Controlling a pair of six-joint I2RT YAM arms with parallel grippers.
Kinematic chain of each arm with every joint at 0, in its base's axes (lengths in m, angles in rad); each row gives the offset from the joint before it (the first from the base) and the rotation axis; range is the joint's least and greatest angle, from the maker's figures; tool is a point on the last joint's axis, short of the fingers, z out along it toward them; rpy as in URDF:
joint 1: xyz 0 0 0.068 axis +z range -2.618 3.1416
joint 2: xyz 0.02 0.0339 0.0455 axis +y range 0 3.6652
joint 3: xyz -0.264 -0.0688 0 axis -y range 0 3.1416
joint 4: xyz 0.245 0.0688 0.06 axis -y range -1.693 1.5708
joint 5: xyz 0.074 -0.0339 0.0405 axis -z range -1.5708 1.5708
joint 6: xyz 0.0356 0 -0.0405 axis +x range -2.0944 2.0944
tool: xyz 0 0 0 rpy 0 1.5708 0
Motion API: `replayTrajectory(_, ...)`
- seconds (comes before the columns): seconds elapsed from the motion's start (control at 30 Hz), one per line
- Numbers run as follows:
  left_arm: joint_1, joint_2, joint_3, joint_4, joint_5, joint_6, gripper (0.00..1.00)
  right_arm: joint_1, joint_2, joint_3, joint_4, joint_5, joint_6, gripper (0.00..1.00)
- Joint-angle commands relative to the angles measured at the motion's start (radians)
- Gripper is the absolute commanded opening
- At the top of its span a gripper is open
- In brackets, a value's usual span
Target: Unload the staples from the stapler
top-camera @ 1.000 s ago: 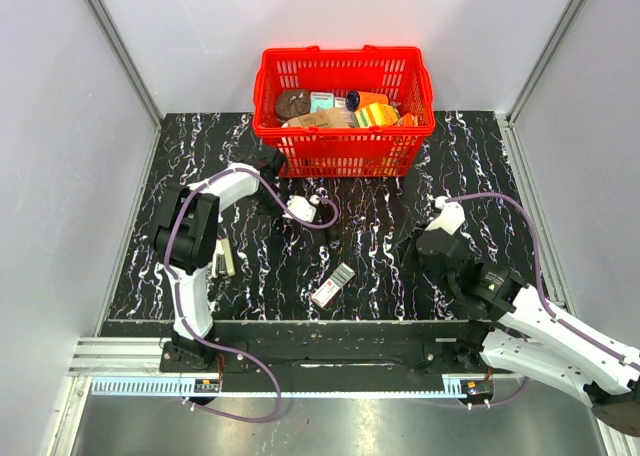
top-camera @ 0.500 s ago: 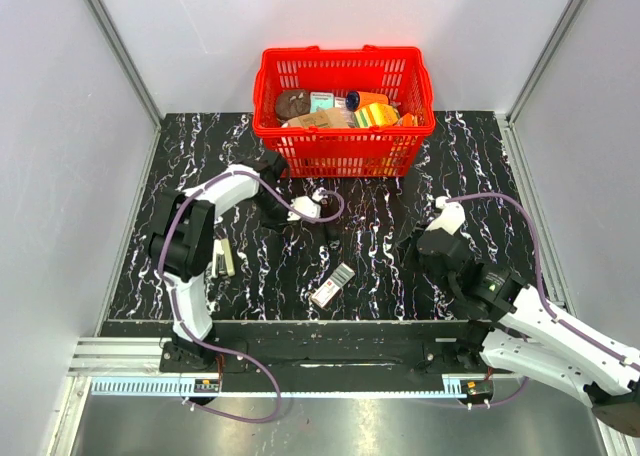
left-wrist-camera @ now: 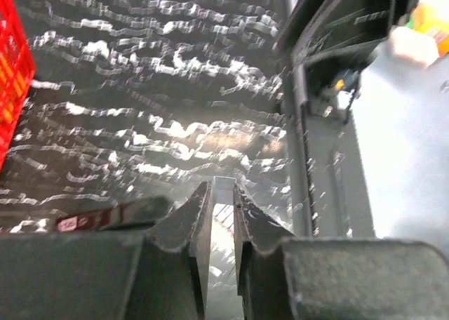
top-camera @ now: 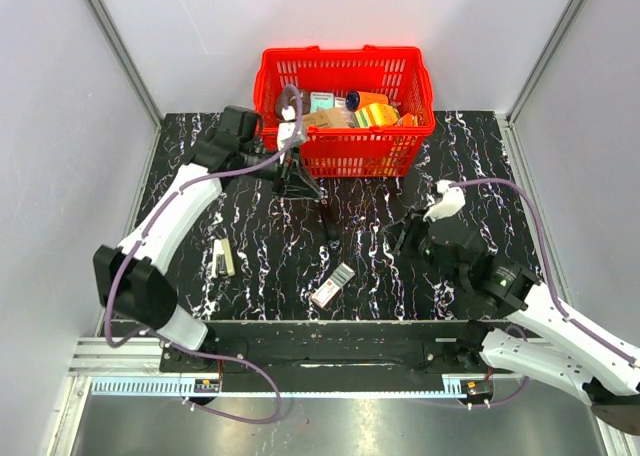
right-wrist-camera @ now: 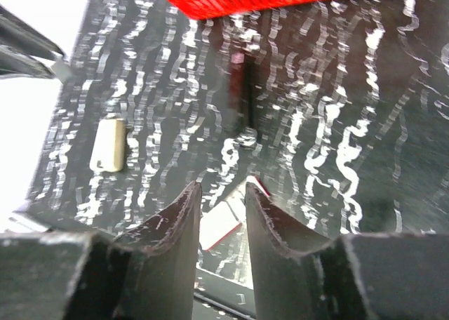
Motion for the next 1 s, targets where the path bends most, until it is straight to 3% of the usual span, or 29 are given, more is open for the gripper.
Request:
replayTrajectory(0.0,0.009,-0.108,-0.172,0.738,0.259,-0.824,0.07,0.008,0.025,0.093,0.169,-0.138,-0.069,0.40)
replayTrajectory(0.07,0.012,-0.098,-0.256,1.095,0.247,-1.225,0.07,0.006,0.041,0.104,0.234,-0.186,-0.075,0.44)
replayTrajectory(0.13,0.035,-0.084,-0.405,1.963,0.187,-1.772,0.10,0.006,0.064,0.109,0.306,-0.224,-0.081,0.48)
replayTrajectory(0.17,0.048,-0.043,-0.443,2.246,0.132,-1.997,0.15,0.006,0.074,0.115,0.332,-0.238,-0.081,0.49)
replayTrajectory(0.2,0.054,-0.003,-0.438,2.408,0.106,-2.180,0.16,0.008,0.085,0.121,0.355,-0.261,-0.084,0.50)
replayTrajectory(0.3,0.049,0.063,-0.392,2.523,0.082,-2.391,0.12,0.007,0.111,0.136,0.435,-0.302,-0.087,0.52)
replayTrajectory(0.6,0.023,-0.009,-0.539,2.525,0.029,-2.370,0.16,0.006,0.197,0.170,0.594,-0.338,-0.098,0.56)
replayTrajectory(0.97,0.011,-0.024,-0.557,2.524,0.032,-2.372,0.16,0.006,0.300,0.227,0.670,-0.345,-0.092,0.52)
